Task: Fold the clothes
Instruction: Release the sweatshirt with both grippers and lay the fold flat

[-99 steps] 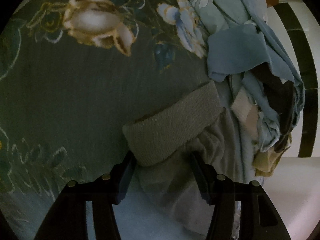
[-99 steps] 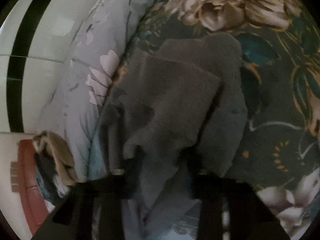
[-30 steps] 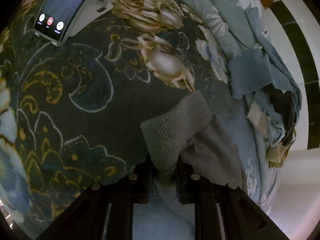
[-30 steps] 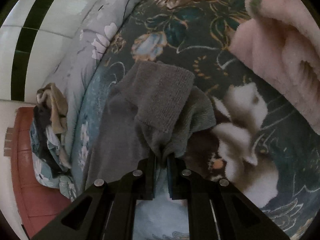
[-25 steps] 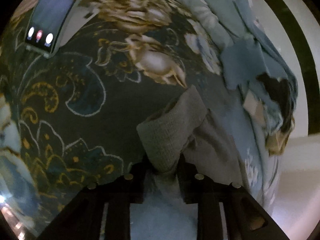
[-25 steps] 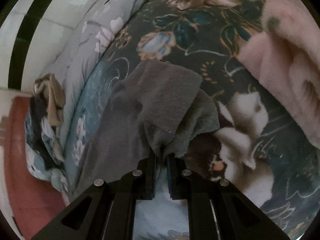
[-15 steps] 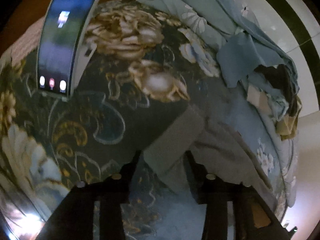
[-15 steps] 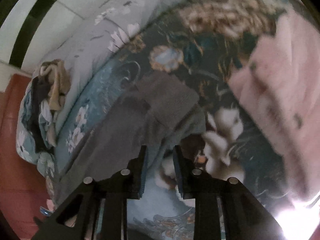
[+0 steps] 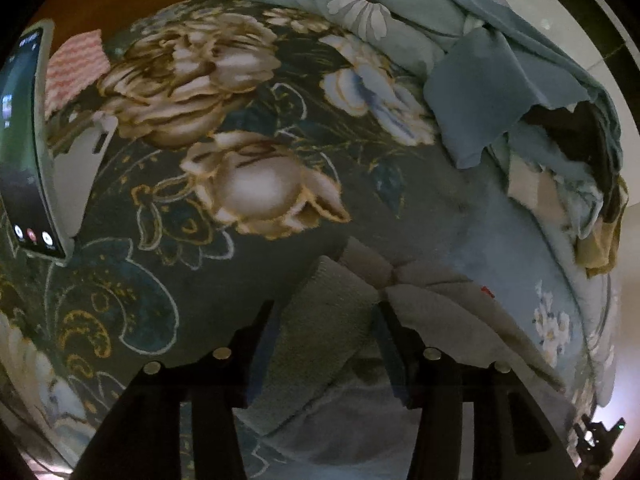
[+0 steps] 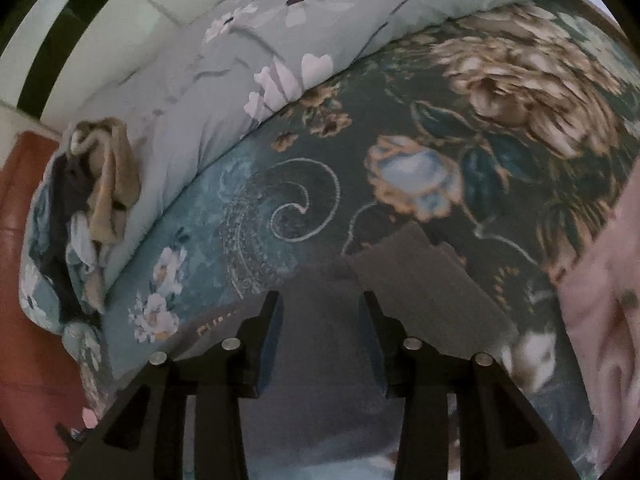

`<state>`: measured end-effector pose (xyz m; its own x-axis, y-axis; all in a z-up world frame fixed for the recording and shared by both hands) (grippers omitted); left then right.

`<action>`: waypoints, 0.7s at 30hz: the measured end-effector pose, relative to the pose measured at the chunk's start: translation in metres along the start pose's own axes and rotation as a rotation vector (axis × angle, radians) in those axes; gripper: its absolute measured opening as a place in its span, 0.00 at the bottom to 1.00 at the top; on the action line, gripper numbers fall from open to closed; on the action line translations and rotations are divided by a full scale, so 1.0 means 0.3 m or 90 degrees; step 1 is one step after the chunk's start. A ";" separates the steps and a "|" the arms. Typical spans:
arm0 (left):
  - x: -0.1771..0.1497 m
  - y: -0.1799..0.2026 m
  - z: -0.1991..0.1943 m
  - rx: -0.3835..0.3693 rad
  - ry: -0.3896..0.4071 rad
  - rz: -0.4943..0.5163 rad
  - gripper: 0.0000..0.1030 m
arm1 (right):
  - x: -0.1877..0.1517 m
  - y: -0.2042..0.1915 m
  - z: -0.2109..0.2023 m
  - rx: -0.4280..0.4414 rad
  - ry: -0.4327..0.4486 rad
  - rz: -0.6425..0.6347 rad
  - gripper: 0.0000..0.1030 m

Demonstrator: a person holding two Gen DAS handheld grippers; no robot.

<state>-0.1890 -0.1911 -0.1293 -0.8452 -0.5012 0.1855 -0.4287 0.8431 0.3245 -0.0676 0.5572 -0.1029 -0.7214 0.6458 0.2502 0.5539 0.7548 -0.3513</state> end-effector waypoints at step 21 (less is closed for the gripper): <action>0.053 0.091 -0.156 -0.097 0.102 0.027 0.00 | 0.011 -0.099 0.055 -0.126 0.001 -0.181 0.01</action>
<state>-0.1993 -0.1851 -0.0741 -0.7950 -0.5007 0.3425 -0.3309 0.8311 0.4469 -0.0932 0.5349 -0.1065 -0.8577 0.4062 0.3152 0.4006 0.9122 -0.0858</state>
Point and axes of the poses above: each gripper's, at about its wrist camera, not at the fingertips, and z roughly the way its jaws point, y to its right, x to its top, the point moved 1 cm from there along z, roughly the way its jaws point, and after that the axes turned 4 degrees about -z, right-handed, at the moved point
